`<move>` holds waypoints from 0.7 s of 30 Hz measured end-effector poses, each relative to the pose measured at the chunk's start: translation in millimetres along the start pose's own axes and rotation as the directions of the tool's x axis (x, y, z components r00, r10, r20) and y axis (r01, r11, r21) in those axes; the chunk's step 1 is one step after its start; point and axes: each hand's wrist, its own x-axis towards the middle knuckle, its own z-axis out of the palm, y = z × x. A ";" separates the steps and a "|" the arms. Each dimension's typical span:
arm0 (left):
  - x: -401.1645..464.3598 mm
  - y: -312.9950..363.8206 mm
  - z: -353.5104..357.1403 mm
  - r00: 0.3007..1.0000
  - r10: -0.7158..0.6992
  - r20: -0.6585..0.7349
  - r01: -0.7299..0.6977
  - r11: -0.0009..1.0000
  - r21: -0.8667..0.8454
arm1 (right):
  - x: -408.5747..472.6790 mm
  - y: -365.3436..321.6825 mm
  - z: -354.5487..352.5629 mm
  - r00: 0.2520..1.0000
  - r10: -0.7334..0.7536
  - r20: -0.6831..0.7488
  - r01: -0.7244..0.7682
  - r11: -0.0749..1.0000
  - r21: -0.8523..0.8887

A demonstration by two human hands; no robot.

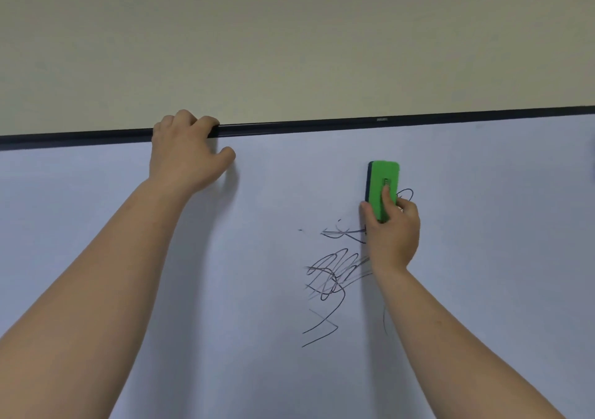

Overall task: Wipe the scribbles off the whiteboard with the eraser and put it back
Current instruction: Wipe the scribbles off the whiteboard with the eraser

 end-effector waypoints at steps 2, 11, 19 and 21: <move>-0.4 0.7 -0.8 1.000 -0.003 0.008 0.003 1.000 0.000 | -14.8 9.9 -3.7 0.998 0.057 -0.028 -0.058 0.997 -0.045; -0.4 1.4 3.3 1.000 -0.011 -0.021 0.010 1.000 -0.022 | 2.2 16.9 -13.5 0.972 -0.194 0.131 0.207 0.974 -0.095; -3.8 3.5 1.5 0.999 -0.033 -0.019 0.032 0.999 -0.041 | -30.2 36.2 -16.1 0.998 0.008 0.058 -0.003 0.997 -0.074; -3.7 4.2 2.5 0.999 -0.038 -0.024 0.037 0.998 -0.043 | -36.6 34.9 -15.9 0.985 -0.104 0.137 0.121 0.985 -0.122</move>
